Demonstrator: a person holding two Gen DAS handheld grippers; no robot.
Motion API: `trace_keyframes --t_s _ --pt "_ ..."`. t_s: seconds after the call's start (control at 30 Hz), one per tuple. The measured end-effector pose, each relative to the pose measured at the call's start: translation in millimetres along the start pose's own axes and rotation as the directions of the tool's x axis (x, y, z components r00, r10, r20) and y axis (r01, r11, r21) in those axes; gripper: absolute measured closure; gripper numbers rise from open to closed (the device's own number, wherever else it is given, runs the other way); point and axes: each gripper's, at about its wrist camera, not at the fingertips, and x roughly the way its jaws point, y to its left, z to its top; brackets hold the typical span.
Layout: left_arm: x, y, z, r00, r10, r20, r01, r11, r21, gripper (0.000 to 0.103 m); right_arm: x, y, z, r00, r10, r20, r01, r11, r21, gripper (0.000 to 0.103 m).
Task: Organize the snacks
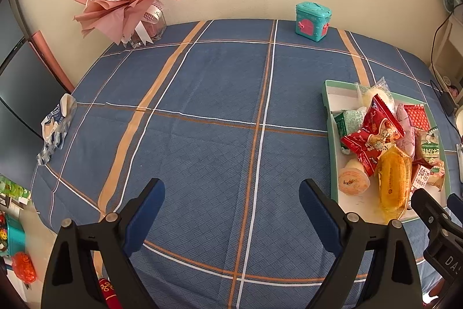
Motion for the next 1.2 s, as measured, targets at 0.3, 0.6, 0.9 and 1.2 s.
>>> trace_keyframes --t_s 0.3,0.6,0.9,1.2 --pt "-0.1 0.3 0.1 1.000 0.000 -0.002 0.000 1.000 -0.003 0.009 0.0 0.7 -0.4 1.000 0.000 -0.002 0.000 1.000 -0.002 0.000" --pt "-0.2 0.0 -0.1 1.000 0.001 -0.002 -0.001 1.000 -0.005 0.009 0.5 2.3 -1.0 1.000 -0.002 -0.005 0.002 1.000 -0.002 0.000" --pt "-0.1 0.1 -0.4 1.000 0.002 -0.002 -0.002 1.000 -0.005 0.009 1.3 2.6 -1.8 1.000 -0.002 -0.008 0.002 1.000 -0.002 0.000" --pt "-0.2 1.4 -0.3 1.000 0.001 -0.003 -0.001 1.000 0.000 0.009 1.4 2.4 -2.2 1.000 -0.001 -0.010 0.000 1.000 -0.004 0.000"
